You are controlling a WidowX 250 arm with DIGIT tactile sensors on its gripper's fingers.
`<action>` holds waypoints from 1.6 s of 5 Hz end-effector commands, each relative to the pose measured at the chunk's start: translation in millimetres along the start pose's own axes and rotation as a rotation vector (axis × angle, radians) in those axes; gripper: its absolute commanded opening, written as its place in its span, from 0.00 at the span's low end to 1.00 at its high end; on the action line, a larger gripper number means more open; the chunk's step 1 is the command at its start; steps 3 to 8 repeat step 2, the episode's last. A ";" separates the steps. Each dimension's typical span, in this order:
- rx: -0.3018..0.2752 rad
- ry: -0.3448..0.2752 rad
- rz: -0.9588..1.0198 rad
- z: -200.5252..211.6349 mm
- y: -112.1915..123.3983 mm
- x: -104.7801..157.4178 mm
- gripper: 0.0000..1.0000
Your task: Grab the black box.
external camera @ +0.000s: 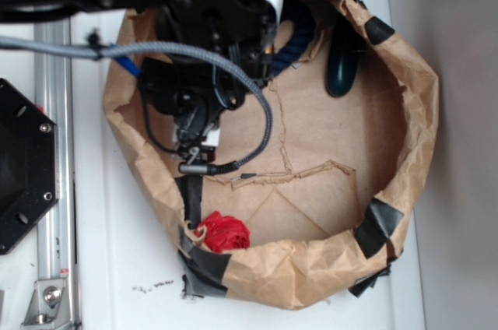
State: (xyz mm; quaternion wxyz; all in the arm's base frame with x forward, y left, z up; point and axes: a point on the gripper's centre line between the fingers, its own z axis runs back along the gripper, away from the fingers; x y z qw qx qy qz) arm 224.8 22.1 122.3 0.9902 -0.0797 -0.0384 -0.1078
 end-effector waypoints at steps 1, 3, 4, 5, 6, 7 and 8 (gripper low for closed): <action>0.071 -0.049 -0.026 31.9 -24.1 30.0 0.00; 0.080 -0.071 -0.010 29.3 -29.1 42.0 0.00; 0.080 -0.071 -0.010 29.3 -29.1 42.0 0.00; 0.080 -0.071 -0.010 29.3 -29.1 42.0 0.00; 0.080 -0.071 -0.010 29.3 -29.1 42.0 0.00; 0.080 -0.071 -0.010 29.3 -29.1 42.0 0.00; 0.080 -0.071 -0.010 29.3 -29.1 42.0 0.00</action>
